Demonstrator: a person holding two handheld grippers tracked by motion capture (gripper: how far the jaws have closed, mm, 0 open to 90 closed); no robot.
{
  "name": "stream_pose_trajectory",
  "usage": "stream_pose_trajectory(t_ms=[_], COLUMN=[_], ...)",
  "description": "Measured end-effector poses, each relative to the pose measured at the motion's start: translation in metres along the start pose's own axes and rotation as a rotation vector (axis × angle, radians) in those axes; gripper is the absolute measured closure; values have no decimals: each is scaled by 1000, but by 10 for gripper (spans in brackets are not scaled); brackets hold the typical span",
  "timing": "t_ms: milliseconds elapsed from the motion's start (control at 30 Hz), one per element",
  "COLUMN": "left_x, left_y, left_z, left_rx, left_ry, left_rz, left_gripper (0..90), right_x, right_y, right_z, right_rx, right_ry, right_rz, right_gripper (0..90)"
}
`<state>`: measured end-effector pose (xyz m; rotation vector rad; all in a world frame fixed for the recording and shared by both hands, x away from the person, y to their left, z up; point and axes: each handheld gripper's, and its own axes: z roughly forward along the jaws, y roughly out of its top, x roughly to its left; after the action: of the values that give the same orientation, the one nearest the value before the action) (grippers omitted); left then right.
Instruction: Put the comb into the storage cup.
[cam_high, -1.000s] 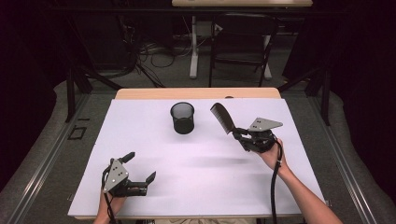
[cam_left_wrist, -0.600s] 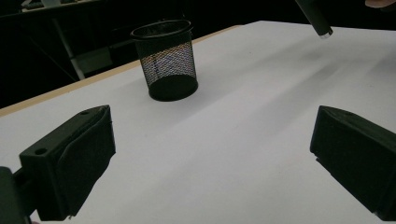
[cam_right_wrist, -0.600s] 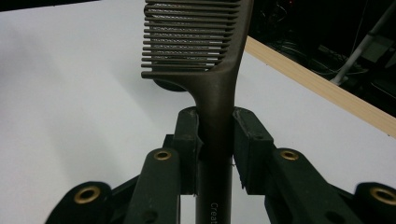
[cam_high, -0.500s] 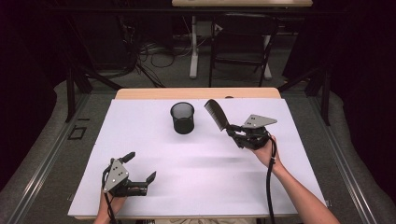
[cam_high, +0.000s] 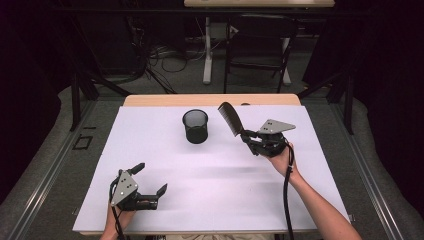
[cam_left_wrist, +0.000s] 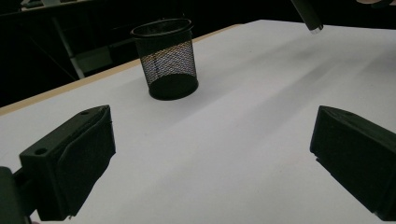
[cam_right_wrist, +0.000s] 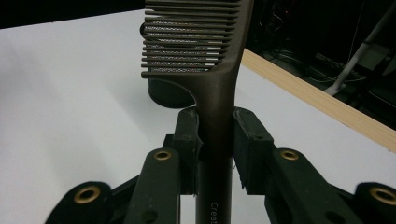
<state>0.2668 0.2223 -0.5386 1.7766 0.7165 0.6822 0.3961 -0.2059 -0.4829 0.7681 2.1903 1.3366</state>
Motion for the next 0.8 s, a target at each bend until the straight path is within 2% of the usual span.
stream_pose_trajectory(t_ms=[800], left_x=[0], left_y=[0], left_z=[0], left_rx=[-1], left_ry=[0], left_rz=[2], left_gripper=[1], right_x=[1], right_y=[14], right_z=[11], right_rx=[-14], right_ry=[8], right_rz=[3], right_gripper=[729])
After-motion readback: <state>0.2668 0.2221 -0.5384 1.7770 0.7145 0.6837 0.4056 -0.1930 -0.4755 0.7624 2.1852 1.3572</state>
